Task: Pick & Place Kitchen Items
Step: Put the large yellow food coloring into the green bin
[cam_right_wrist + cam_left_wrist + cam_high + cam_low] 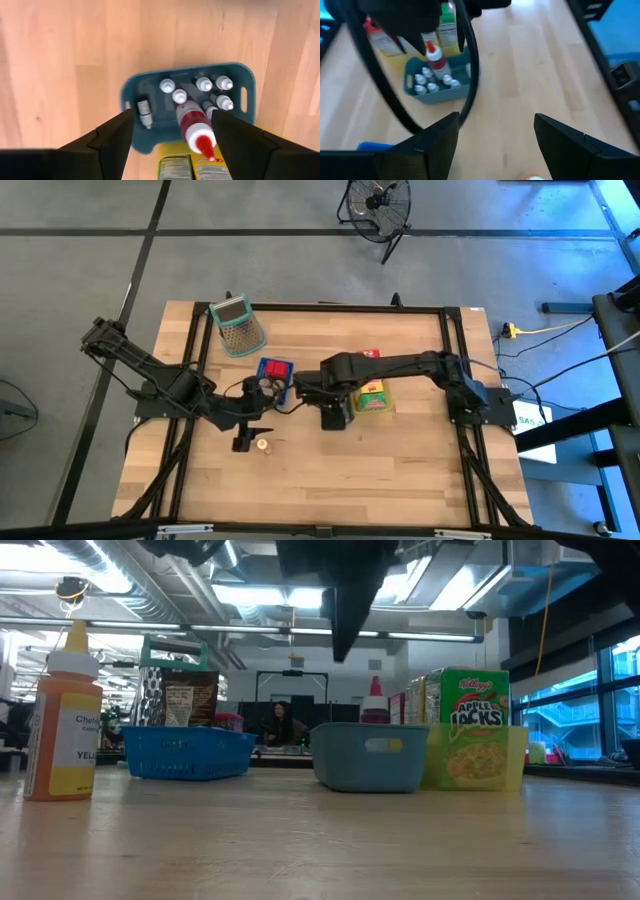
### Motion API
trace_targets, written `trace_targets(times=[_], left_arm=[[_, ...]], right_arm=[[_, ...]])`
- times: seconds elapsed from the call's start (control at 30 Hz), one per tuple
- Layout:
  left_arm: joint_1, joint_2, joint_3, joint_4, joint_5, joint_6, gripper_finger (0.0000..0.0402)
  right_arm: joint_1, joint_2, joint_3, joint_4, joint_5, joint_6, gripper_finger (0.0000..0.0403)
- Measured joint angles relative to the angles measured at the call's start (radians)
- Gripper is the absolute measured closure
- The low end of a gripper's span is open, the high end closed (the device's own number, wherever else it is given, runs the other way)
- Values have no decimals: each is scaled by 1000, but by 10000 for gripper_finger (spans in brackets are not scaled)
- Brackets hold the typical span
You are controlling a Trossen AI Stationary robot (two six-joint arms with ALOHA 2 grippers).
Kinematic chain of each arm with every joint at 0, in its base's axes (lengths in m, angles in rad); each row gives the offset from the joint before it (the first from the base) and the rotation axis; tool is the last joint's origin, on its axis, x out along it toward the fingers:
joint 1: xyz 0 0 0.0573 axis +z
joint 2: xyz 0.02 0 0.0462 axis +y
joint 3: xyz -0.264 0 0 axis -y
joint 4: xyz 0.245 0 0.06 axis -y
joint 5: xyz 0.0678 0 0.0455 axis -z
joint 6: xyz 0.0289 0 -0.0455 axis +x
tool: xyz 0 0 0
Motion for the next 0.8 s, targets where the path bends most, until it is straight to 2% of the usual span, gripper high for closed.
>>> trace_targets(times=[0.2,0.3,0.5,0.7,0.8], left_arm=[[-2,-7,1,-55,191,-96,149],[-4,-12,28,-135,267,-141,149],[-60,-40,36,-266,225,-275,149],[-152,-41,35,-277,201,-318,149],[-203,-41,35,-277,148,-342,149]], right_arm=[[52,-6,69,-5,-4,5,133],[82,-3,89,28,-4,8,133],[143,-3,126,144,-4,0,133],[187,-3,124,257,9,-29,133],[197,-3,103,355,12,-42,133]])
